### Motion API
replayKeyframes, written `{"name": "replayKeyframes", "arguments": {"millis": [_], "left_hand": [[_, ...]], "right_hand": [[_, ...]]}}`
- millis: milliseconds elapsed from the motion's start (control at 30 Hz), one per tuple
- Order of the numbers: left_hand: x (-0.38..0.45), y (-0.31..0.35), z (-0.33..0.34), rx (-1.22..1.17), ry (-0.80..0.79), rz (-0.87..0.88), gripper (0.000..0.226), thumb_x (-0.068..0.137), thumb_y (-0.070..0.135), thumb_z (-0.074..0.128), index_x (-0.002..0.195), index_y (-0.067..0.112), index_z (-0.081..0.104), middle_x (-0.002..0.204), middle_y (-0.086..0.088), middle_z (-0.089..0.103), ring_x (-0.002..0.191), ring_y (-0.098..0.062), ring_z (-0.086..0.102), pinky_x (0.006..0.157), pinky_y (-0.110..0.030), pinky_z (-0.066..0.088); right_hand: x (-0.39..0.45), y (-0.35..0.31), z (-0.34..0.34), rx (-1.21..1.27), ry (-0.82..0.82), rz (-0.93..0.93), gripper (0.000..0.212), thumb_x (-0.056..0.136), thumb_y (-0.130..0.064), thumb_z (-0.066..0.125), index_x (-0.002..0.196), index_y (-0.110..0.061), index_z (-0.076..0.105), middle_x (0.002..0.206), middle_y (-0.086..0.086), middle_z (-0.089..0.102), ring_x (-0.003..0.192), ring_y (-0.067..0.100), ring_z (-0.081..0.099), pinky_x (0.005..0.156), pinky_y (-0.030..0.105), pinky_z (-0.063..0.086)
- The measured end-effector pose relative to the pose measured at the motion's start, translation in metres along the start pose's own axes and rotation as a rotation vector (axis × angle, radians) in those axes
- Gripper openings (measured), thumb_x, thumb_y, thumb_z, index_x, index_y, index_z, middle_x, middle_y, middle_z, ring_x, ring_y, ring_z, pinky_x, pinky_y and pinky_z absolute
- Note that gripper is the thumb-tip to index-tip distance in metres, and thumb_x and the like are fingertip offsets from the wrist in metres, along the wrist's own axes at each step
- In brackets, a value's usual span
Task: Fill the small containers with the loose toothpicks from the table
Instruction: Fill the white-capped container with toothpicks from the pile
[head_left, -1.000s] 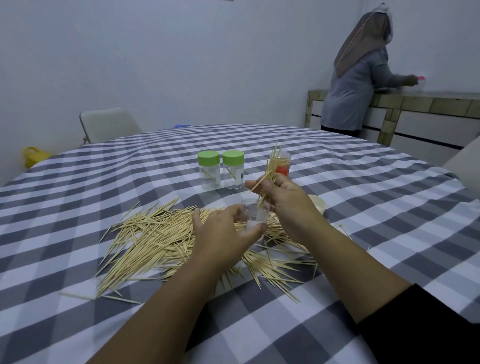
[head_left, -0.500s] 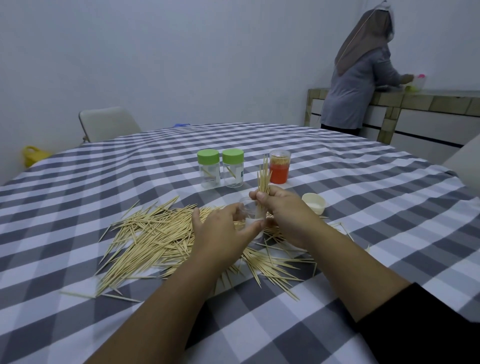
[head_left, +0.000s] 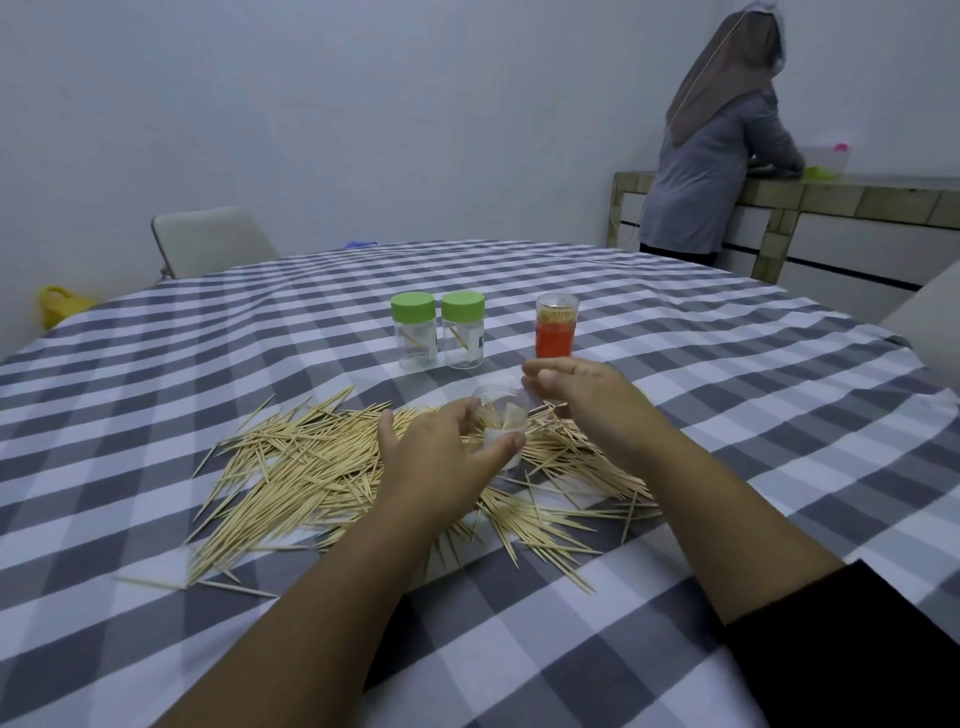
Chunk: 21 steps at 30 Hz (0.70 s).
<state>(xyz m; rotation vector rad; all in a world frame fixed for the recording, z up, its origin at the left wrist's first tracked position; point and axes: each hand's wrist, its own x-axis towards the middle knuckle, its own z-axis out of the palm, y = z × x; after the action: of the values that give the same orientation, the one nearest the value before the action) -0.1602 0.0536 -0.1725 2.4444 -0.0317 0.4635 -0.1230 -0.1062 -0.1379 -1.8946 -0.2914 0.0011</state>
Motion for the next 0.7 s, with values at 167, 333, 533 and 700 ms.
{"name": "replayKeyframes", "arguments": {"millis": [167, 333, 533, 700], "left_hand": [[0.0, -0.002, -0.001, -0.016, 0.024, -0.049, 0.059, 0.084, 0.063, 0.052, 0.131, 0.027, 0.051, 0.123, 0.01, 0.063, 0.125, -0.008, 0.047, 0.116, -0.044, -0.006], [-0.001, -0.003, -0.002, -0.023, 0.026, -0.06, 0.057, 0.085, 0.062, 0.052, 0.13, 0.028, 0.051, 0.123, 0.011, 0.063, 0.124, -0.008, 0.047, 0.116, -0.044, -0.006], [-0.001, -0.003, -0.001, -0.023, 0.023, -0.06, 0.053, 0.084, 0.062, 0.053, 0.126, 0.03, 0.054, 0.121, 0.012, 0.063, 0.123, -0.007, 0.048, 0.116, -0.044, -0.005], [-0.002, -0.002, -0.002, -0.02, 0.021, -0.059, 0.055, 0.084, 0.063, 0.053, 0.127, 0.029, 0.053, 0.122, 0.012, 0.063, 0.123, -0.007, 0.048, 0.117, -0.045, -0.005]], "right_hand": [[0.009, 0.021, -0.008, -0.61, -0.072, 0.119, 0.044, 0.099, -0.019, 0.039, 0.143, -0.016, 0.038, 0.146, 0.005, 0.042, 0.13, 0.022, 0.042, 0.104, 0.033, 0.034], [0.012, 0.024, -0.002, -0.831, -0.052, 0.143, 0.042, 0.098, -0.022, 0.038, 0.139, -0.014, 0.038, 0.14, 0.011, 0.044, 0.126, 0.027, 0.04, 0.103, 0.04, 0.036], [0.012, 0.023, -0.007, -1.013, -0.112, 0.116, 0.038, 0.095, -0.021, 0.035, 0.129, -0.01, 0.05, 0.133, 0.012, 0.05, 0.118, 0.027, 0.046, 0.101, 0.038, 0.039], [0.008, 0.015, -0.012, -1.092, -0.122, 0.143, 0.04, 0.094, -0.03, 0.035, 0.127, -0.017, 0.054, 0.132, 0.009, 0.047, 0.119, 0.027, 0.039, 0.098, 0.041, 0.033]]}}
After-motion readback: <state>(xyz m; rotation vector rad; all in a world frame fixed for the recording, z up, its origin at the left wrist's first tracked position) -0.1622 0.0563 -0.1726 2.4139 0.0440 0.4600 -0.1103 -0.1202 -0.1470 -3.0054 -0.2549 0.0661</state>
